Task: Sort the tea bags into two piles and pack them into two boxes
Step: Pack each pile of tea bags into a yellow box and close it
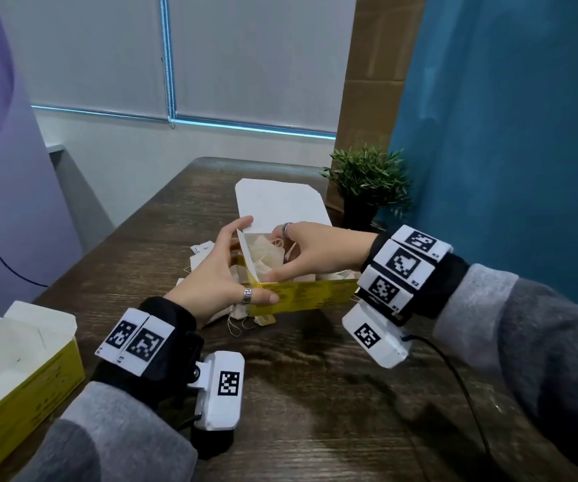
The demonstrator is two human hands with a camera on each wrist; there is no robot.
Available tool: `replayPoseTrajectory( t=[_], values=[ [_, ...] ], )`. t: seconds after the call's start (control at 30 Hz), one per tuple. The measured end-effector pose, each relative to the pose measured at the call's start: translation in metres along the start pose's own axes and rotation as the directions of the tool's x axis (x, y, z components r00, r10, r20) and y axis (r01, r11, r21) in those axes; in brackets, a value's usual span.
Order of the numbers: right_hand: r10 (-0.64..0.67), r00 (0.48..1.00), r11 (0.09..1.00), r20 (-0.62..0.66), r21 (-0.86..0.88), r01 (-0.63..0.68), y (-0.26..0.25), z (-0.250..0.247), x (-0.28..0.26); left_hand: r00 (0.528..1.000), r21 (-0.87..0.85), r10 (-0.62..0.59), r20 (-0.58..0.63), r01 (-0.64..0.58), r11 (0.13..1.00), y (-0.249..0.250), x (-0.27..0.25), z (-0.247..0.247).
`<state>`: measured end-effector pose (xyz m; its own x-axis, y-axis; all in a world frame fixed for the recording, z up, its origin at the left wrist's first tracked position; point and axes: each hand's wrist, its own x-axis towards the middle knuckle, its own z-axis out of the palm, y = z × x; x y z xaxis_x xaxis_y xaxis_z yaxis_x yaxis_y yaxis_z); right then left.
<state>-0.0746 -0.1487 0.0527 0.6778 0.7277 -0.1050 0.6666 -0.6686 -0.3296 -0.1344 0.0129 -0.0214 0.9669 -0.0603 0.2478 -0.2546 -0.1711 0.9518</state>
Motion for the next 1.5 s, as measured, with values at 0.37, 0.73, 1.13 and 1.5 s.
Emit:
replayPoseTrajectory(
  t=[0.37,0.73,1.13,1.5],
  values=[
    [0.236,0.960,0.549,-0.154,0.836,-0.001,0.020,-0.012,0.002,0.999,0.015,-0.026,-0.027,0.026,1.000,-0.002,0.001,-0.003],
    [0.157,0.986,0.609,0.050,0.781,-0.137,0.019,-0.009,0.007,0.999,0.015,-0.026,-0.036,0.027,1.000,-0.002,0.002,-0.003],
    [0.129,0.982,0.978,-0.139,0.184,-0.102,0.019,-0.008,0.010,1.000,-0.024,-0.020,-0.013,0.019,1.000,-0.004,0.002,-0.003],
    [0.101,0.919,0.990,-0.381,0.129,-0.056,0.020,-0.007,0.012,0.999,-0.040,-0.023,-0.028,0.022,0.999,-0.003,0.001,-0.004]
  ],
)
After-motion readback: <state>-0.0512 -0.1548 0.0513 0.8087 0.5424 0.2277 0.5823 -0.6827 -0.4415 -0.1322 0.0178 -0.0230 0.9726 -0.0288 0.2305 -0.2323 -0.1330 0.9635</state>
